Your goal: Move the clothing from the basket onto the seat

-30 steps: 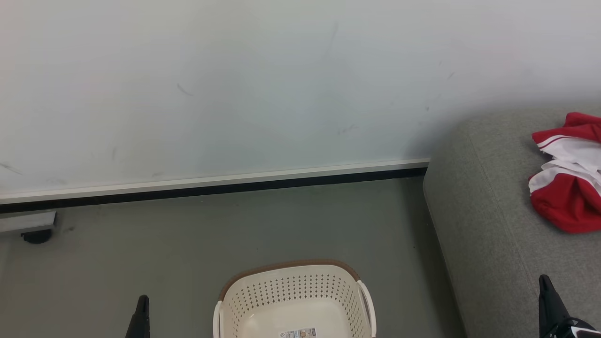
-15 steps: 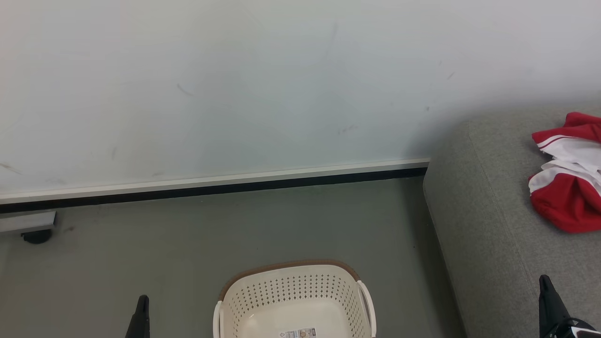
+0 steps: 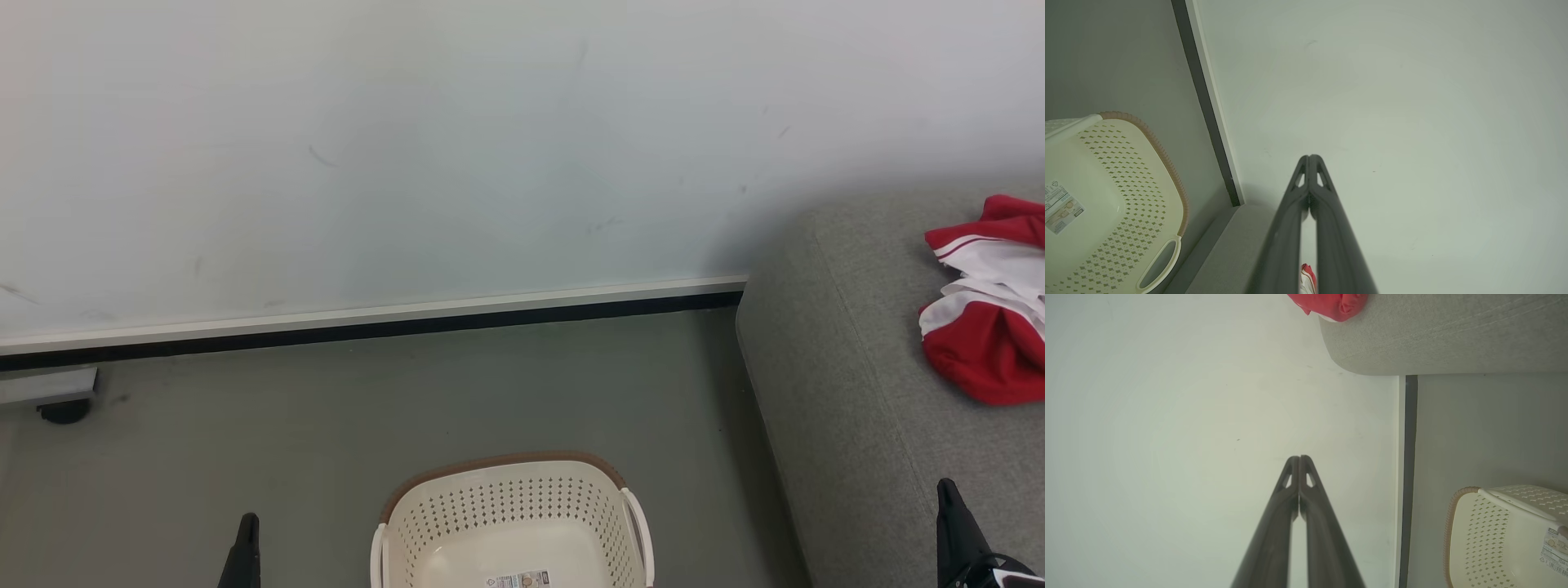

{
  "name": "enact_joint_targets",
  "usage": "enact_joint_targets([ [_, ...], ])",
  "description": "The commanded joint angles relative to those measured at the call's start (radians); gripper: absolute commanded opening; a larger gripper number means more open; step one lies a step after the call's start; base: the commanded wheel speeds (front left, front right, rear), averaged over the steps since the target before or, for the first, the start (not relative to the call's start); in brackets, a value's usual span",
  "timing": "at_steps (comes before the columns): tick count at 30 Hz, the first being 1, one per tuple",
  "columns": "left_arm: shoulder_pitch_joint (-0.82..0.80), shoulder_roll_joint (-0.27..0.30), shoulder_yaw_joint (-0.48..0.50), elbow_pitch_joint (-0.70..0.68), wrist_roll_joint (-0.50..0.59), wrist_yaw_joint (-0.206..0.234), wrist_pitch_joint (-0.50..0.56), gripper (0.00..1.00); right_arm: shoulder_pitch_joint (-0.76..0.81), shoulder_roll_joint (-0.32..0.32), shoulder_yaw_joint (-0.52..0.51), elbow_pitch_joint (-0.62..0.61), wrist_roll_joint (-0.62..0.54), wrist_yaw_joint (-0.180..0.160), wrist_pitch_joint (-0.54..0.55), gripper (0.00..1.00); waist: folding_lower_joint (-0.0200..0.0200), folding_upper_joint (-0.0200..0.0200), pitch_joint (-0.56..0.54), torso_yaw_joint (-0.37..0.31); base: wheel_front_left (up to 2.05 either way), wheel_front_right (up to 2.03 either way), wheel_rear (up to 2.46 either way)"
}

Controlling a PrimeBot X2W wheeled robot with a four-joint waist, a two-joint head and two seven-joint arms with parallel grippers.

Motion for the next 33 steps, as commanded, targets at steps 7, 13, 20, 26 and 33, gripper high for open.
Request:
enact_joint_targets([
  [7,0.0,0.0,0.002,0.001,-0.001,-0.003,0.002,0.0,-0.007,0.004,-0.003,0.0,-0.005,0.0,0.005,0.0,0.0,-0.0001,0.0,0.0,0.0,0.0,0.0],
  [13,0.0,0.0,0.002,0.001,-0.001,-0.003,0.002,0.0,-0.007,0.005,-0.005,0.0,-0.006,0.0,0.005,0.0,0.0,-0.0001,0.0,0.0,0.0,0.0,0.0],
  [20,0.0,0.0,0.002,0.001,-0.001,-0.003,0.002,0.0,-0.008,0.006,-0.007,0.0,-0.008,0.0,0.008,0.0,0.0,-0.0001,0.0,0.0,0.0,0.0,0.0],
  [26,0.0,0.0,0.002,0.001,-0.001,-0.003,0.002,0.0,-0.008,0.008,-0.008,0.0,-0.007,0.0,0.009,0.0,0.0,-0.0001,0.0,0.0,0.0,0.0,0.0],
  [33,0.0,0.0,0.002,0.001,-0.001,-0.003,0.002,0.0,-0.008,0.009,-0.009,0.001,-0.009,0.0,0.012,0.0,0.0,-0.0001,0.0,0.0,0.0,0.0,0.0],
])
